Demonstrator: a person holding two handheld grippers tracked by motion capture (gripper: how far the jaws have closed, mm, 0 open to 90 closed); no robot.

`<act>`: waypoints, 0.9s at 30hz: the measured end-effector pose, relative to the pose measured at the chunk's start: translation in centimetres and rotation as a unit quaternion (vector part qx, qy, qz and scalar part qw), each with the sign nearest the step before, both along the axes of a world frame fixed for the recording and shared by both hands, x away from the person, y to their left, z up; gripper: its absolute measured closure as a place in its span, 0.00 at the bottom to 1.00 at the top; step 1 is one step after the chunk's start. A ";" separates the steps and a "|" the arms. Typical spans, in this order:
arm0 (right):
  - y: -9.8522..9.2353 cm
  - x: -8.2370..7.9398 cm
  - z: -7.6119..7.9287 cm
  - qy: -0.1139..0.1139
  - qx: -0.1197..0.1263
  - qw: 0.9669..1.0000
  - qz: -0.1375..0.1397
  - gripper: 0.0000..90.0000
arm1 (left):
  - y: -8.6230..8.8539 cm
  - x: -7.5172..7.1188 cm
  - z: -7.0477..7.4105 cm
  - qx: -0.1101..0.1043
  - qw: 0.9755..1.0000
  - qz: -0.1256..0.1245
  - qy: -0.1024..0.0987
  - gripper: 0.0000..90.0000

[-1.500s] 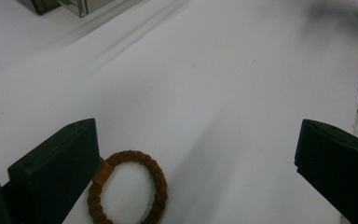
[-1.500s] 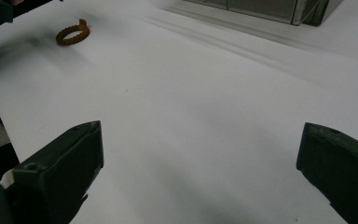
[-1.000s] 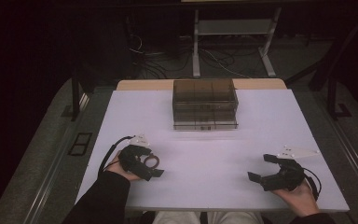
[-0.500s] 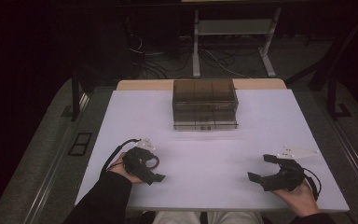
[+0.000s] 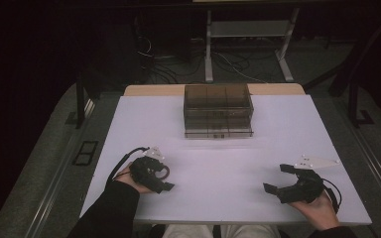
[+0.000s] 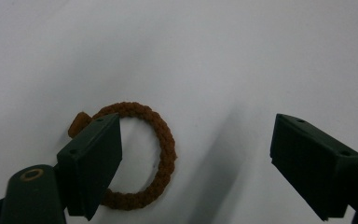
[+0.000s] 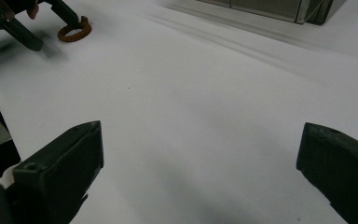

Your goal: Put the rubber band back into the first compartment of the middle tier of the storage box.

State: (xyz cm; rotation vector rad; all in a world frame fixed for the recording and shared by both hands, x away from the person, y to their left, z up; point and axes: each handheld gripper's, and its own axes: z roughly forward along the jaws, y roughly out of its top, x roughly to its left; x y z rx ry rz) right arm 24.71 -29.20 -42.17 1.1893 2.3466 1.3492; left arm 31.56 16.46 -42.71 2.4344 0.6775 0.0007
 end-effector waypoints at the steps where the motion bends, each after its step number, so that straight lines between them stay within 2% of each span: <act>1: 0.0 0.0 0.0 -0.001 0.000 1.000 0.001 0.00 | 0.0 0.0 0.0 -0.001 1.000 0.000 0.000 0.21; 8: 0.0 0.0 0.0 -0.001 0.000 1.000 0.001 0.00 | 0.2 0.0 0.0 0.001 1.000 0.004 -0.009 0.28; 19: 0.0 0.0 0.0 0.000 -0.001 1.000 0.002 0.00 | 0.5 -0.1 0.0 0.010 1.000 0.006 -0.024 0.48; 27: 0.0 0.0 0.0 0.000 0.000 1.000 0.001 0.00 | 0.4 -0.2 -0.1 0.014 0.999 0.007 -0.028 0.55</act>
